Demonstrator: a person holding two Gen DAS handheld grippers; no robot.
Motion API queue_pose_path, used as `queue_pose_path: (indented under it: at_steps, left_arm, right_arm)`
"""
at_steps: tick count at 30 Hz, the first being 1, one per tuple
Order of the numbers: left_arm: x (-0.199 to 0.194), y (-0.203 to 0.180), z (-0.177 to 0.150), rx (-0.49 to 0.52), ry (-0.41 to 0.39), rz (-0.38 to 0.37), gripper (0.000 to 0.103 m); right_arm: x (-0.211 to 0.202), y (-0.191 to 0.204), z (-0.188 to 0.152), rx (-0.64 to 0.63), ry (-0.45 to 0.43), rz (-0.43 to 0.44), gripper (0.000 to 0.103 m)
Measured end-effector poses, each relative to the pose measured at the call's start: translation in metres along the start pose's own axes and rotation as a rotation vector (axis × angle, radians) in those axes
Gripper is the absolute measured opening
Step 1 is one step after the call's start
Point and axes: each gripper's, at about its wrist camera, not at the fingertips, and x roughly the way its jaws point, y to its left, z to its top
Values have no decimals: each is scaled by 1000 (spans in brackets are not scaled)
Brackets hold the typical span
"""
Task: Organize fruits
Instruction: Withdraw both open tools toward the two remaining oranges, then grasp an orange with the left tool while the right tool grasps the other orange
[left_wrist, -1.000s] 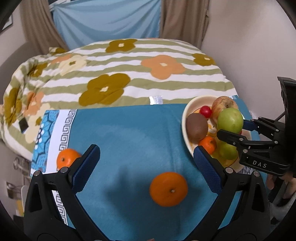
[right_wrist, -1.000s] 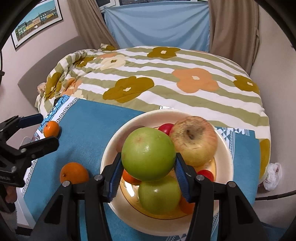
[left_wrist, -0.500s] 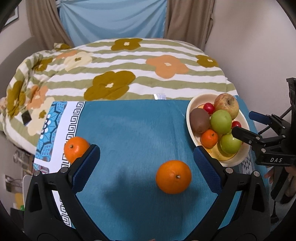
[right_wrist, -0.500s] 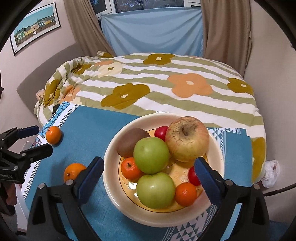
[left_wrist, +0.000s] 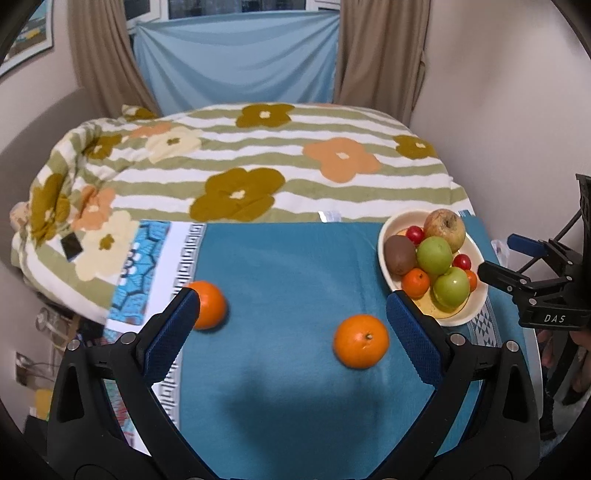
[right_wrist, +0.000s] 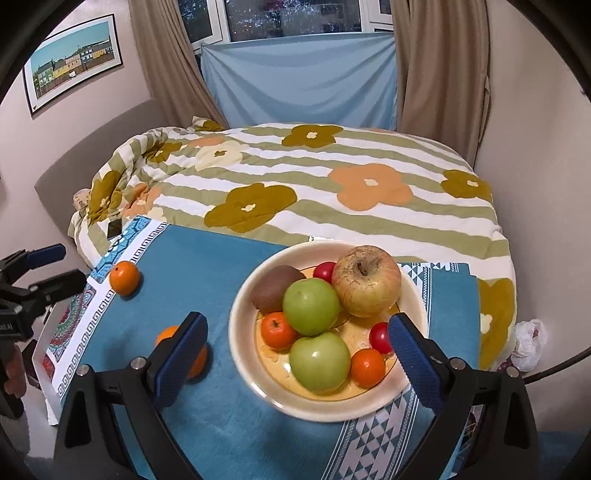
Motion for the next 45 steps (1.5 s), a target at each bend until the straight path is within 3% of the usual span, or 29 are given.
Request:
queue_pose_path:
  at_steps: [11, 21, 35, 45]
  left_arm:
    - [-30, 59, -10, 35, 7, 21, 103]
    - [-24, 99, -9, 109, 34, -30, 103]
    - [42, 129, -17, 248, 115, -124, 103]
    - [100, 120, -23, 284, 142, -139, 103]
  right_arm:
    - [-21, 50, -7, 45, 38, -50, 98]
    - [-20, 101, -18, 134, 68, -125, 98]
    - [22, 138, -47, 311, 140, -244, 98]
    - [60, 137, -60, 357, 169, -251, 98]
